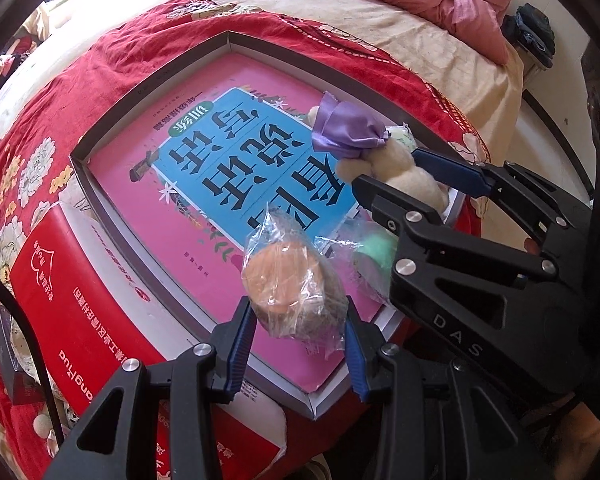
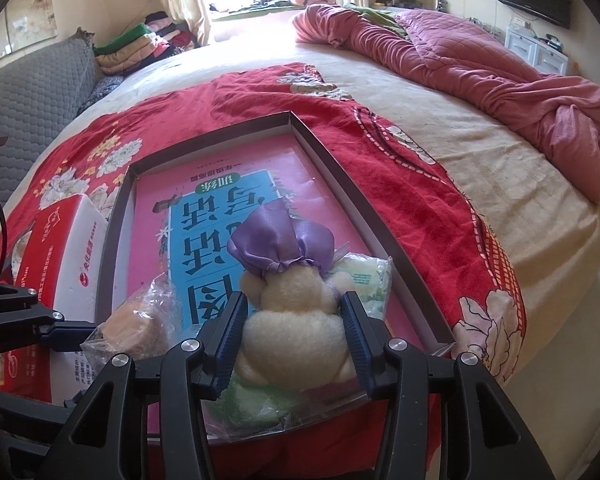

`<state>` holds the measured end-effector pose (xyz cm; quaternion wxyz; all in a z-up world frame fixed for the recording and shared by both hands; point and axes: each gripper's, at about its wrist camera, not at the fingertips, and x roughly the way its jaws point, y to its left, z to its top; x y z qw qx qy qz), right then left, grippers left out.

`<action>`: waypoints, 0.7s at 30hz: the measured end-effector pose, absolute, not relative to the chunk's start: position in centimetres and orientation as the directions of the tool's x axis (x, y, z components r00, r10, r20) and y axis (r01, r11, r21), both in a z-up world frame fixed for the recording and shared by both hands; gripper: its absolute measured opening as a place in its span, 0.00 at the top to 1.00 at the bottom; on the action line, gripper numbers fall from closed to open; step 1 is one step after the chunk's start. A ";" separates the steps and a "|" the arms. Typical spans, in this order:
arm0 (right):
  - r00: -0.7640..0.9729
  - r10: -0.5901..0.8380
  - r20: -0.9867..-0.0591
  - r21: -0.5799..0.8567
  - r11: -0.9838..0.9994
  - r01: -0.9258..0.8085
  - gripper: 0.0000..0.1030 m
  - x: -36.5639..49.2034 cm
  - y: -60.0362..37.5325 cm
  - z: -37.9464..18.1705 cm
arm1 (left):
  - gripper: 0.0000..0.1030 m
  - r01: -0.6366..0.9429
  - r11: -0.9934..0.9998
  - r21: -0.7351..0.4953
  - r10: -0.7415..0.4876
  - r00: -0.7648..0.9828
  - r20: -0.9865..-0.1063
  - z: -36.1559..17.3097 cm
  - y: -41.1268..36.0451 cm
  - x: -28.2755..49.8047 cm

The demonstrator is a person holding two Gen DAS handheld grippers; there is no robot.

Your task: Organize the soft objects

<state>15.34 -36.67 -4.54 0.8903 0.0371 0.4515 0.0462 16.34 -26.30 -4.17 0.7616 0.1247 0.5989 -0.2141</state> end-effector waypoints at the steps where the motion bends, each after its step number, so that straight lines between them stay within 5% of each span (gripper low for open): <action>1: 0.590 0.121 -0.799 0.113 0.992 -0.051 0.50 15.3 -36.7 -4.5 | 0.60 0.474 0.878 -0.071 -0.180 0.190 -0.965 -4.2 -26.3 16.4; 21: 0.618 0.232 -0.751 0.298 0.954 0.004 0.46 14.7 -38.9 -3.9 | 0.59 0.479 0.871 -0.111 -0.213 0.164 -0.963 -3.9 -26.1 16.0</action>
